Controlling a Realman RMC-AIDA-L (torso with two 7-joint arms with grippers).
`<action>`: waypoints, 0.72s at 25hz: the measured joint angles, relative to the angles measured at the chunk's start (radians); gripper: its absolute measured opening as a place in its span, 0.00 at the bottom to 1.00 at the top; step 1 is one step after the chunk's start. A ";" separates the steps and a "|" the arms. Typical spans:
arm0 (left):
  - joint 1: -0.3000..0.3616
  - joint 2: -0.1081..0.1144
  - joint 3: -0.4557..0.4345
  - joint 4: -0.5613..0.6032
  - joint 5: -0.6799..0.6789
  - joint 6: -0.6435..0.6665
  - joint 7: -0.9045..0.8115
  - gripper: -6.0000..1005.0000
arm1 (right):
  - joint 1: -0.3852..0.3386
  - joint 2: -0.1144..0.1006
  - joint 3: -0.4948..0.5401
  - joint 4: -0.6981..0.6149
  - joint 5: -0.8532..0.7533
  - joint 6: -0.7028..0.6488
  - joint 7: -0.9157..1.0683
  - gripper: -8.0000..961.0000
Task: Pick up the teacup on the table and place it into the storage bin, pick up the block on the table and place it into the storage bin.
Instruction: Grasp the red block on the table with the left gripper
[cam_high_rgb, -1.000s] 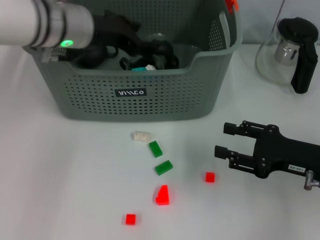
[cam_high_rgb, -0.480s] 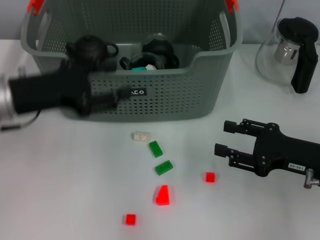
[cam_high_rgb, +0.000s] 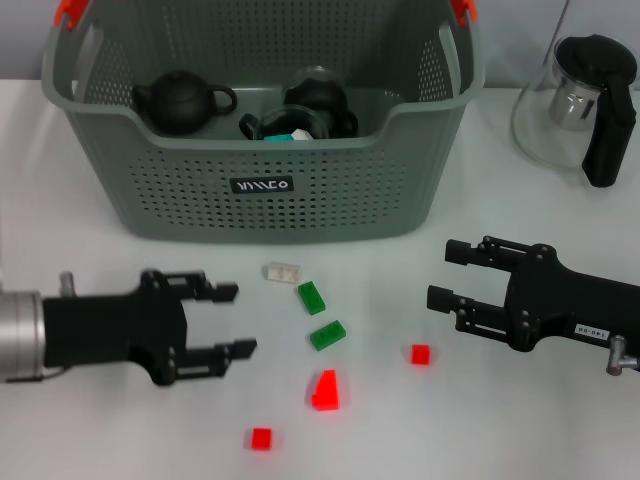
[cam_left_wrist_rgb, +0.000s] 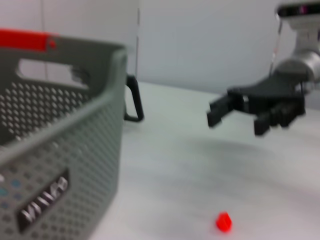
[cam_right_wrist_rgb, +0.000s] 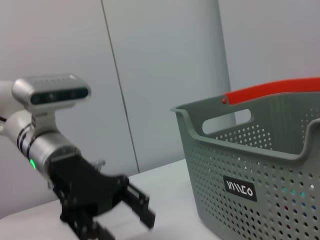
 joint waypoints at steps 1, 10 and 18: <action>0.000 0.000 0.000 0.000 0.000 0.000 0.000 0.70 | -0.001 0.000 0.000 0.000 0.000 0.000 0.000 0.71; -0.011 0.000 0.016 -0.132 0.091 -0.036 0.146 0.63 | 0.000 0.001 0.000 0.000 -0.004 0.008 0.000 0.71; 0.002 -0.001 0.016 -0.157 0.150 -0.056 0.164 0.58 | -0.003 0.003 0.000 0.000 -0.006 0.009 0.000 0.71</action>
